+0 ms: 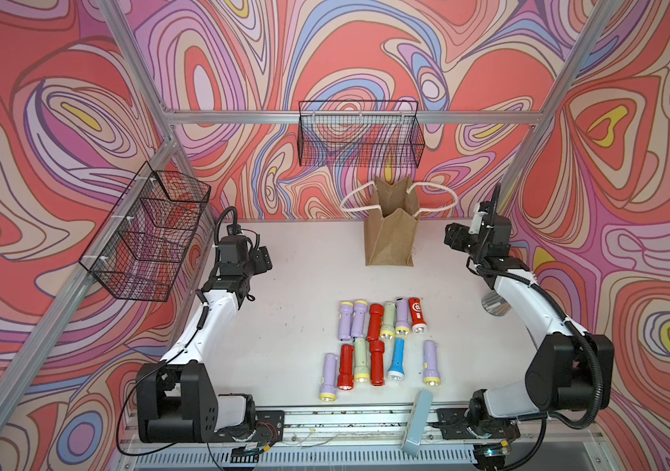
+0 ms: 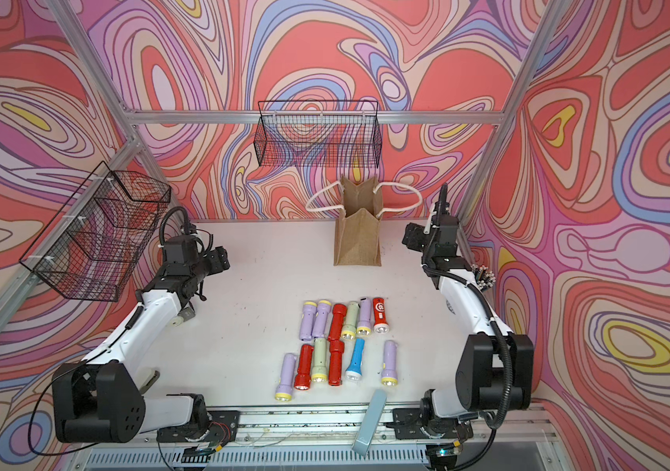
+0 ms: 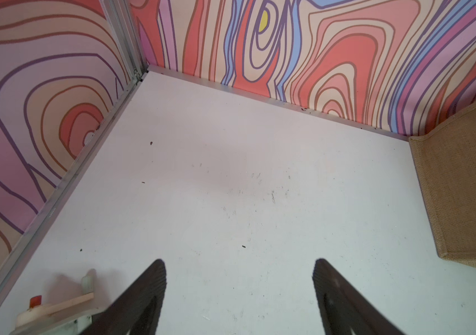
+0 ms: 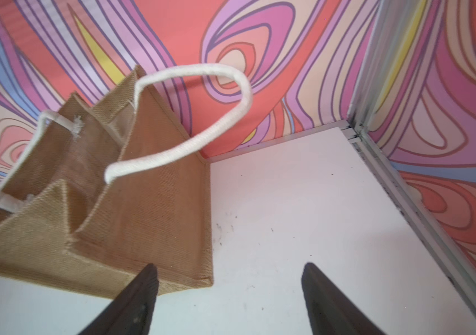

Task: Put the flashlights into the tote bags
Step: Move the canvas bag to the center of the board.

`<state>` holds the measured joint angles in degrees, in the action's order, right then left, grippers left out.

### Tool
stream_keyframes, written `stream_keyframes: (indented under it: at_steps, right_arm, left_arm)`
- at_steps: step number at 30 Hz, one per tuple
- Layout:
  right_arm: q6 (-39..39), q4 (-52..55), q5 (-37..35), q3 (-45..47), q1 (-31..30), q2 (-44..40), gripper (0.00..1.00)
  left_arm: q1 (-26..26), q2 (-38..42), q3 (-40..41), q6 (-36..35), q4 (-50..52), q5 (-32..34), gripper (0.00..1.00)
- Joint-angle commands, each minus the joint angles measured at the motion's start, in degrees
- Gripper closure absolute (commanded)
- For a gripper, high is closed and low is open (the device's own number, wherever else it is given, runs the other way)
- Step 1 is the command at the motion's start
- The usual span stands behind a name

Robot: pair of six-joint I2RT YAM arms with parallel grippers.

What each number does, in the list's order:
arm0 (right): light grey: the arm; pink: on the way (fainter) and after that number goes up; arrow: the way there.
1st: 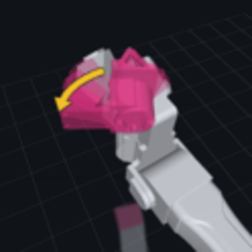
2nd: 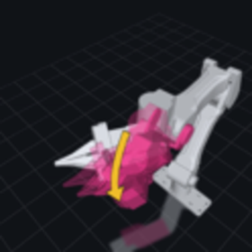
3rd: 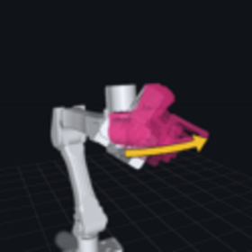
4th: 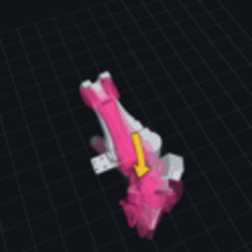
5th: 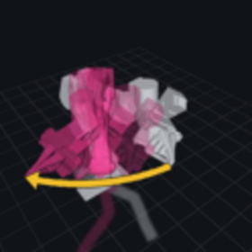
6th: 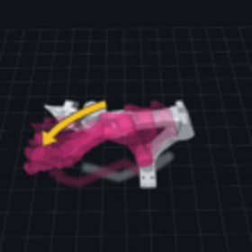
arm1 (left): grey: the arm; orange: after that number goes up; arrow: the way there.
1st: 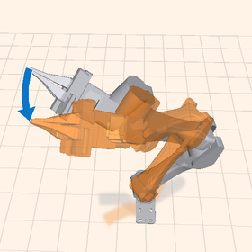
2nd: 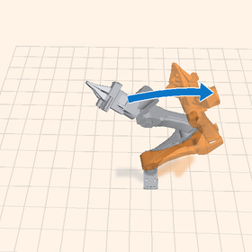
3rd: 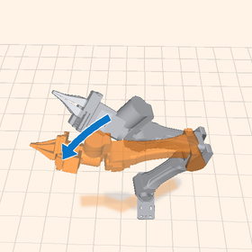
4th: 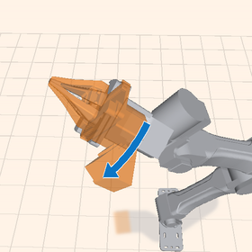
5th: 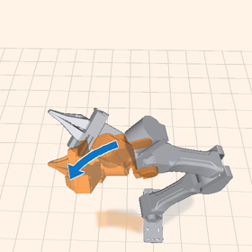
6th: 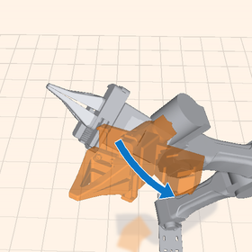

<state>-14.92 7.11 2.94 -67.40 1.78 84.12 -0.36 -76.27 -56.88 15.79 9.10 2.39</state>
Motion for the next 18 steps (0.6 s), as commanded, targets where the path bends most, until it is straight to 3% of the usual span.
stream_keyframes:
  at_steps: [1, 8, 18]
  right_arm:
    - [-4.7, 3.4, 6.1, -3.7, -0.3, 0.6, 0.22]
    - [-9.5, 6.2, 10.7, -12.4, -1.0, 6.0, 0.26]
    - [-9.3, 13.0, 9.1, -25.5, -5.1, 17.0, 0.30]
  left_arm:
    - [-0.2, -1.1, -2.7, 2.8, 5.5, -1.3, 0.19]
    - [-0.3, -2.6, -6.9, 2.8, 11.4, -3.6, 0.21]
    - [-0.6, -3.7, -9.4, 2.8, 13.4, -5.8, 0.21]
